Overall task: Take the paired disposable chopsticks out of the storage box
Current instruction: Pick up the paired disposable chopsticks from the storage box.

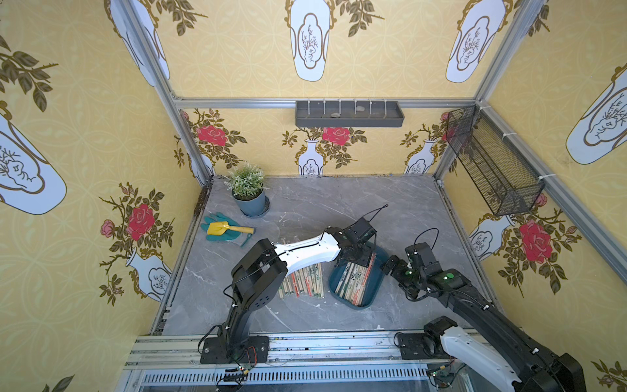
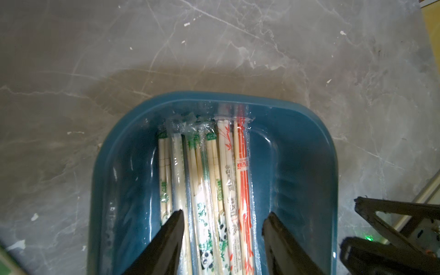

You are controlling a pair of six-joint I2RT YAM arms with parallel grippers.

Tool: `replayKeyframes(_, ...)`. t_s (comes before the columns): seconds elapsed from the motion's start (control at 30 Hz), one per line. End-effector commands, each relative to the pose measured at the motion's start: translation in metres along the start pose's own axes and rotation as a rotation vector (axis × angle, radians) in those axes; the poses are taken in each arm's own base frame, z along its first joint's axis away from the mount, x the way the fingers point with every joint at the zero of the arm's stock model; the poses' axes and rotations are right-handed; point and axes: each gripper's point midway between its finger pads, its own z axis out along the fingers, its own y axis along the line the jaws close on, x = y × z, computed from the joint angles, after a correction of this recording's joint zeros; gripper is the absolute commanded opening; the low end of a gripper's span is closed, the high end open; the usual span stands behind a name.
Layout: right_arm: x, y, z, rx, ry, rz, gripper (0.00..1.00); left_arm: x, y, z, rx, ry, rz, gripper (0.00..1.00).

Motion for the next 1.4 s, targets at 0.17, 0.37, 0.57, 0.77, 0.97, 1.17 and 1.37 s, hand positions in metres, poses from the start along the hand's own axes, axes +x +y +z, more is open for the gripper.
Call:
replayKeyframes(0.17, 0.004, -0.002, 0.001, -0.024, 0.003, 0.034, 0.97, 0.003, 0.004, 0.015, -0.018, 0.007, 0.002, 0.57)
replayKeyframes(0.37, 0.003, -0.003, -0.001, -0.025, -0.004, 0.028, 0.98, 0.001, 0.003, 0.018, -0.017, 0.005, 0.007, 0.57)
replayKeyframes(0.57, 0.003, -0.002, -0.002, -0.033, -0.005, 0.021, 0.97, 0.004, 0.004, 0.017, -0.014, 0.01, -0.003, 0.54)
replayKeyframes(0.77, 0.005, -0.004, -0.002, -0.037, -0.006, 0.02, 0.97, 0.006, 0.003, 0.016, -0.01, 0.004, -0.016, 0.49)
replayKeyframes(0.97, 0.007, -0.006, -0.002, -0.039, -0.003, 0.023, 0.97, 0.01, 0.006, 0.019, -0.025, 0.008, -0.022, 0.42)
replayKeyframes(1.17, 0.007, -0.007, -0.002, -0.039, -0.002, 0.023, 0.98, 0.012, 0.02, 0.02, -0.098, 0.008, -0.034, 0.33)
replayKeyframes(1.37, 0.008, -0.006, -0.001, -0.039, 0.001, 0.022, 0.98, 0.014, 0.027, 0.024, -0.14, 0.015, -0.03, 0.28)
